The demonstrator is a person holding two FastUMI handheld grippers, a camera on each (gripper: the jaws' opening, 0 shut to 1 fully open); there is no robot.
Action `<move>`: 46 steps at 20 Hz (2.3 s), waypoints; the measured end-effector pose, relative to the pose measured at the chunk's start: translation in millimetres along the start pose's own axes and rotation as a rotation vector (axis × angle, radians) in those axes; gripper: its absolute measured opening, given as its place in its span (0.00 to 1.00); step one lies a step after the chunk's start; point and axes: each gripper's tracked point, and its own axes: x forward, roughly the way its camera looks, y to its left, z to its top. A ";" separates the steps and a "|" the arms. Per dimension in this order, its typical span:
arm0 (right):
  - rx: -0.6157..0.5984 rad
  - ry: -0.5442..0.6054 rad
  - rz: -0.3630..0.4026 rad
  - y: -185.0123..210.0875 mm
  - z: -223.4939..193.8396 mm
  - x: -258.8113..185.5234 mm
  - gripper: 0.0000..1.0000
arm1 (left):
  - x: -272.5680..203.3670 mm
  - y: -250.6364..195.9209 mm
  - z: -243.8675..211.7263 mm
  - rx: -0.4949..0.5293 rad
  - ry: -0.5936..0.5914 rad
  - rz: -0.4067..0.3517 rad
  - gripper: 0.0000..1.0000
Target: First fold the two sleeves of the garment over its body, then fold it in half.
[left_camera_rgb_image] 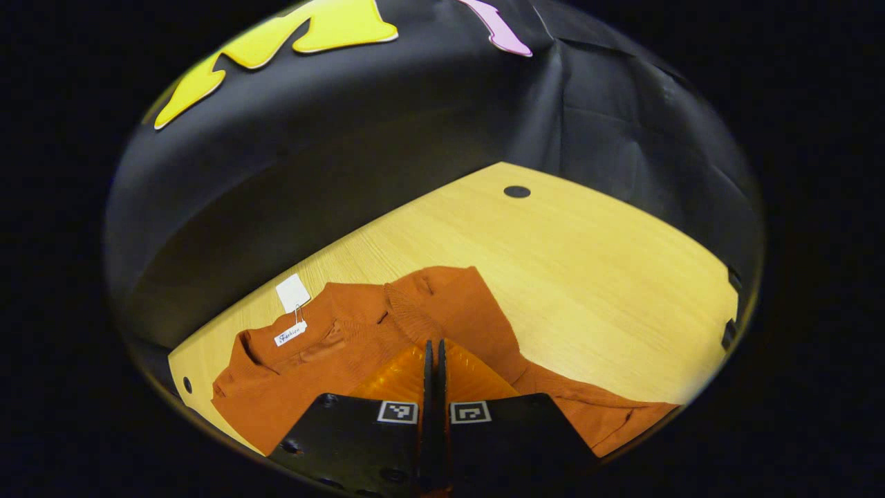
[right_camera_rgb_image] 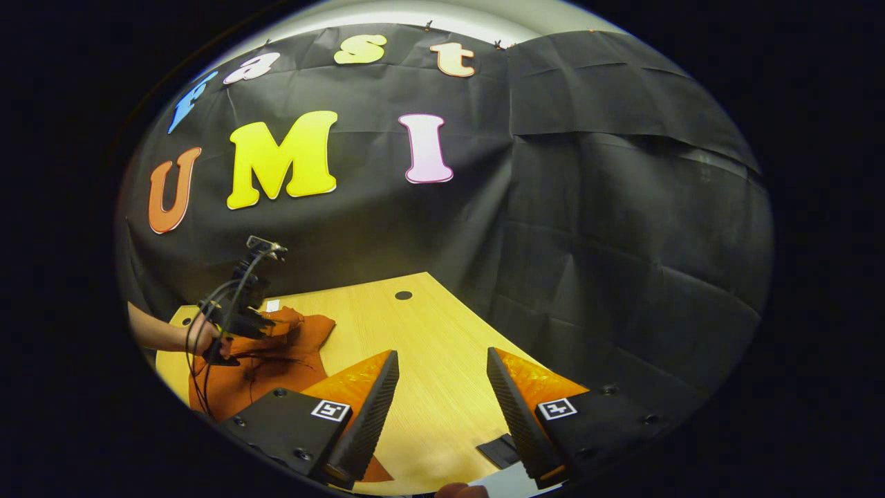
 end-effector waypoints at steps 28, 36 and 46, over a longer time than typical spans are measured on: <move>-0.050 -0.148 0.327 136.8 79.8 28.6 0.83 | -233.7 43.9 60.7 -0.373 -0.483 0.238 0.88; -0.088 -0.169 0.539 236.3 83.3 7.1 0.93 | -340.8 107.2 6.2 -0.501 -0.538 0.388 0.90; -0.182 -0.110 0.613 253.1 68.5 -5.7 0.94 | -378.4 106.3 -64.0 -0.492 -0.438 0.316 0.90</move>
